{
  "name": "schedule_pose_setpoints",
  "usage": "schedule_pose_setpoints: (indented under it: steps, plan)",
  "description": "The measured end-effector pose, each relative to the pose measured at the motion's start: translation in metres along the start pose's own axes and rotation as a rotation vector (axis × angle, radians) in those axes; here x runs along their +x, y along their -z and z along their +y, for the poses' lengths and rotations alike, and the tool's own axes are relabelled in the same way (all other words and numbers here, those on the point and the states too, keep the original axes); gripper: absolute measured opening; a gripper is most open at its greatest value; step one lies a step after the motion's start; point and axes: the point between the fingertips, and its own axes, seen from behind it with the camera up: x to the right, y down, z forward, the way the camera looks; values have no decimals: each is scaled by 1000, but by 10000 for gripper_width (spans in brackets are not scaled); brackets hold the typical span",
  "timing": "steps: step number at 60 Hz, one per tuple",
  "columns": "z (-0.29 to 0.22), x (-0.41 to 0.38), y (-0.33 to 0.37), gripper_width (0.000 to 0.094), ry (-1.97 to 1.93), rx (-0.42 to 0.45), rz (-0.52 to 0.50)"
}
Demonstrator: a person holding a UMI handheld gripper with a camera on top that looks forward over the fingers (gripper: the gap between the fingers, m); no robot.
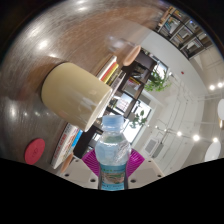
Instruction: Pour water
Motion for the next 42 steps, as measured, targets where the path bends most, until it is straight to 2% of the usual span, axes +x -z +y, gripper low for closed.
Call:
schedule_pose_setpoints:
  steps: [12, 26, 27, 33, 34, 37, 40, 41, 42]
  plan:
    - [48, 33, 14, 292, -676, -96, 23]
    - [118, 33, 18, 293, -1514, -134, 51]
    - [105, 29, 19, 290, -1575, -151, 55]
    - [114, 0, 16, 294, -1874, -133, 0]
    - [99, -4, 14, 291, -1913, -139, -7]
    - [106, -20, 17, 290, -1979, -127, -36]
    - [101, -35, 16, 291, -2020, -124, -58]
    - [80, -40, 10, 293, -2039, -130, -66]
    - [86, -45, 13, 289, -2050, -129, -81]
